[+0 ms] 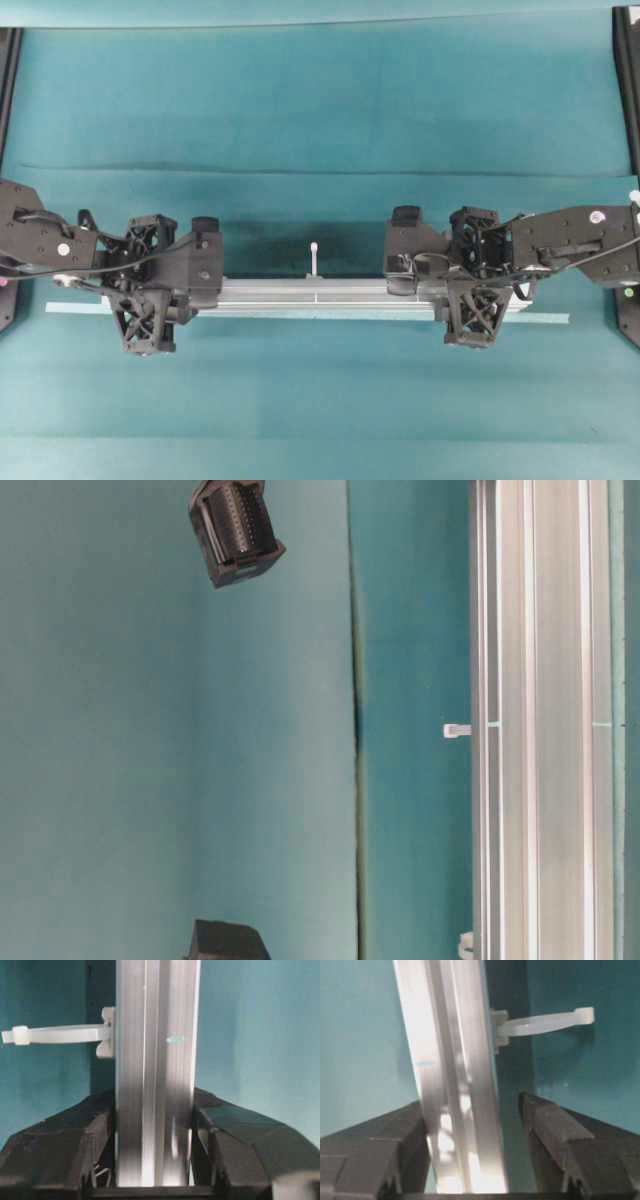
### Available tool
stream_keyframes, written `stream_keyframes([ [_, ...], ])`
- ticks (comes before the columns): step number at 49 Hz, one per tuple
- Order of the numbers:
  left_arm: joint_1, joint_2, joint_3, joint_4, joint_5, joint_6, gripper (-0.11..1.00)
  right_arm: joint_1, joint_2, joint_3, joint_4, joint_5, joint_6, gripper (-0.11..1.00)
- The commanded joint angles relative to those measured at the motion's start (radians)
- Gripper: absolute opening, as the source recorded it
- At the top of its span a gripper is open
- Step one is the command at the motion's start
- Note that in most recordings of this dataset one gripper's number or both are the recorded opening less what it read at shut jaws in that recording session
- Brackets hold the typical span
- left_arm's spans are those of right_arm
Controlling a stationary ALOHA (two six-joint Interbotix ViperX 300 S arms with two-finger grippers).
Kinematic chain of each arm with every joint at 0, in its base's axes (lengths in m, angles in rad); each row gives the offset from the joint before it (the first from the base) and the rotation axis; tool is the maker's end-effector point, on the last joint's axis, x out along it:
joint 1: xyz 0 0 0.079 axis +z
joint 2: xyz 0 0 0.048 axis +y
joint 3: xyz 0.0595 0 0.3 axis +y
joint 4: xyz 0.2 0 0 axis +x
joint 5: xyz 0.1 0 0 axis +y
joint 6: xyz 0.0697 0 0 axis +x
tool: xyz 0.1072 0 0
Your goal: Lift the large metal rail with both hands.
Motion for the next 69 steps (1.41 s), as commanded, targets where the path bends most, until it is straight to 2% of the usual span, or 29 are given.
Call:
stream_keyframes([
  [1,-0.014,-0.014,0.006,-0.003,0.005,-0.014,0.36,-0.005,0.006,-0.015,0.002,0.006,0.005,0.71],
  [8,-0.015,-0.017,0.009,-0.003,-0.015,-0.063,0.38,-0.005,0.006,-0.020,0.002,0.021,0.005,0.73],
  [11,-0.017,-0.017,0.009,-0.003,-0.023,-0.084,0.53,-0.005,0.003,-0.020,0.002,0.018,0.005,0.76],
  [16,-0.015,-0.018,0.012,-0.003,-0.017,-0.081,0.84,-0.005,-0.003,-0.026,0.002,0.011,0.005,0.84],
  [19,-0.015,-0.023,0.012,-0.003,-0.017,-0.078,0.96,-0.003,-0.008,-0.029,0.002,0.005,0.005,0.90],
  [21,-0.017,-0.029,0.012,-0.003,-0.017,-0.077,0.99,-0.002,-0.011,-0.031,0.002,0.003,0.005,0.92],
  [31,-0.015,-0.129,0.008,-0.003,0.011,-0.089,0.97,0.002,-0.084,-0.037,0.002,0.040,0.012,0.95],
  [39,-0.015,-0.301,0.011,-0.003,0.071,-0.106,0.98,0.003,-0.190,-0.038,0.002,0.081,0.048,0.95],
  [50,-0.015,-0.548,0.044,-0.003,0.077,-0.092,0.98,0.009,-0.356,-0.029,-0.002,0.058,0.107,0.95],
  [57,-0.017,-0.666,0.078,-0.003,0.077,-0.091,0.98,0.015,-0.446,-0.015,-0.003,0.003,0.106,0.95],
  [69,-0.017,-0.802,0.095,-0.003,0.067,-0.098,0.97,0.028,-0.598,0.063,-0.003,-0.204,0.107,0.95],
])
